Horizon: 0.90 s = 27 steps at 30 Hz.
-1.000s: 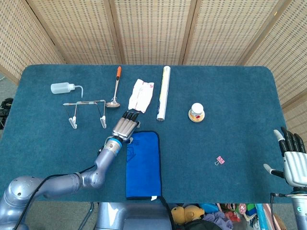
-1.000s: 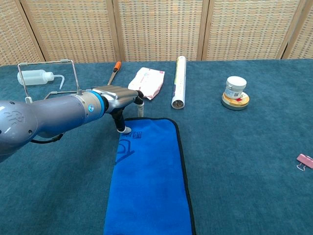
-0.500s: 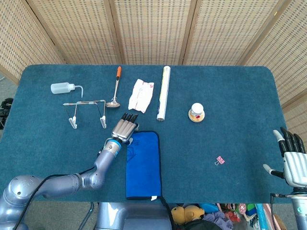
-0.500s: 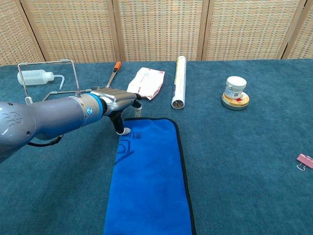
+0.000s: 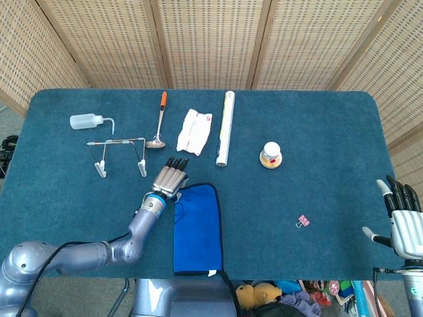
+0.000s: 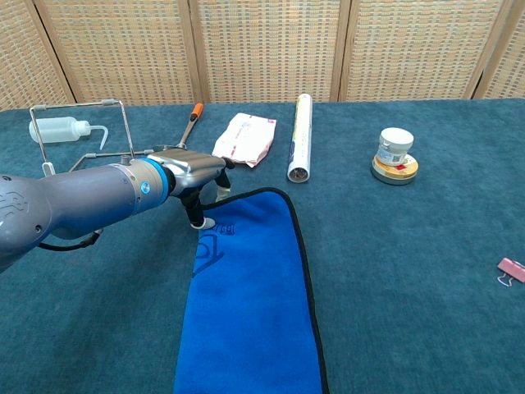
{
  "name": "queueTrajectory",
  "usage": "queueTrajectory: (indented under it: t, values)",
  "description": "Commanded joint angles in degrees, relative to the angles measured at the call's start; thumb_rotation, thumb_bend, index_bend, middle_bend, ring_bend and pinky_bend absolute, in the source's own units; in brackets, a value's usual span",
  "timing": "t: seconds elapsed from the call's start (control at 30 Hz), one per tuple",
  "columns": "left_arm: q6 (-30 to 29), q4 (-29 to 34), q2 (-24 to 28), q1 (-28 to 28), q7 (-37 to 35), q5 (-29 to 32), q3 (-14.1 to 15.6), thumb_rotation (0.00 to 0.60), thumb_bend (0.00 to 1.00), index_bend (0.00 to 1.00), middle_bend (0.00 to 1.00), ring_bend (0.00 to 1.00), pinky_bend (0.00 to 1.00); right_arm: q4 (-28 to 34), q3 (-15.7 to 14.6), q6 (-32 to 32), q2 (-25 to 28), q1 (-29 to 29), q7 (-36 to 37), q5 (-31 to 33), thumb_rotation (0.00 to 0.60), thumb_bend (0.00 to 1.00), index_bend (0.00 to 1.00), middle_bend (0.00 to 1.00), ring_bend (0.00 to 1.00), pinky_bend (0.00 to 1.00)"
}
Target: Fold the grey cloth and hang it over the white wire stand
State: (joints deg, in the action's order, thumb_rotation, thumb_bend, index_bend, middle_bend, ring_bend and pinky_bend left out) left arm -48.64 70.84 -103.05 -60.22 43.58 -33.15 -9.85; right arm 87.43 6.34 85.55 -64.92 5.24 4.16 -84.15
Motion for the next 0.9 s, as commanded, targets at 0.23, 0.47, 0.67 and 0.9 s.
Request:
queueTrajectory:
  t: [0.23,0.47,0.67,0.9]
  values:
    - [-0.36,0.83,0.23,0.28,-0.53,-0.61,0.79,0.6,0.48,0.66,0.0,0.0,0.0,0.16,-0.08,0.27,0.09,-0.12,0.0,-0.21,0.6,0.0,0.0,0.0,0.0,0.0]
    - [-1.04,1.48,0.62,0.35,-1.13,-1.84,0.79,0.6,0.57,0.71,0.0,0.0,0.0,0.18,-0.12,0.28,0.06,-0.1,-0.11,-0.3,0.6,0.0,0.0,0.0,0.0,0.0]
    - [-1.72,2.26,1.51,0.11,-1.55,-3.28,0.26,0.6,0.6,0.74,0.0,0.0,0.0,0.17,-0.06,0.28,0.07,-0.1,-0.01,-0.21,0.6,0.0,0.0,0.0,0.0,0.0]
    - [-2.45,2.55,3.0,-1.12,-0.25,-2.52,-1.15,0.6,0.6,0.74,0.0,0.0,0.0,0.11,-0.08,0.15,-0.01,-0.06,-0.15,-0.13,0.6,0.0,0.0,0.0,0.0,0.0]
